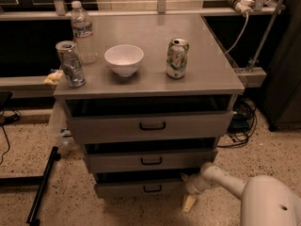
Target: Open bottom drawer
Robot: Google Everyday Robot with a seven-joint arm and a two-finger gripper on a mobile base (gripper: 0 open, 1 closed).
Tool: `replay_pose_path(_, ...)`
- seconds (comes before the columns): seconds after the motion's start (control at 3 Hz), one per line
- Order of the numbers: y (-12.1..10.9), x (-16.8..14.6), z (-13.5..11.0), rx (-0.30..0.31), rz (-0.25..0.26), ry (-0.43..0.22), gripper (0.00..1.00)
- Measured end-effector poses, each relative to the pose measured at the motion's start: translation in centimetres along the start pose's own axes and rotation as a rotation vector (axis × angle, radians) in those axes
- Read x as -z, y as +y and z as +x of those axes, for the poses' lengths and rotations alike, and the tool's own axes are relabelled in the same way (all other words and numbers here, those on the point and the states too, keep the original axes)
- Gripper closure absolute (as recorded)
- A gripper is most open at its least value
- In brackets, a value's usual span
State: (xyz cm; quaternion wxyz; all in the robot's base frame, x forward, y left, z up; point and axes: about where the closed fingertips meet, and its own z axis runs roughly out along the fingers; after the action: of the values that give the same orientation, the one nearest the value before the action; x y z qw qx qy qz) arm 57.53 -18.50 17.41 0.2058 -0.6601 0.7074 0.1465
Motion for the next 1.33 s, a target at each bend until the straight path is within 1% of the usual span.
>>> replay_pose_path(1.0, 3.9, 1.2, 0.7, -0.063, -0.103, 0.016, 0.00)
replay_pose_path(1.33, 5.3, 2.1, 1.0, -0.086, -0.129, 0.028, 0.00)
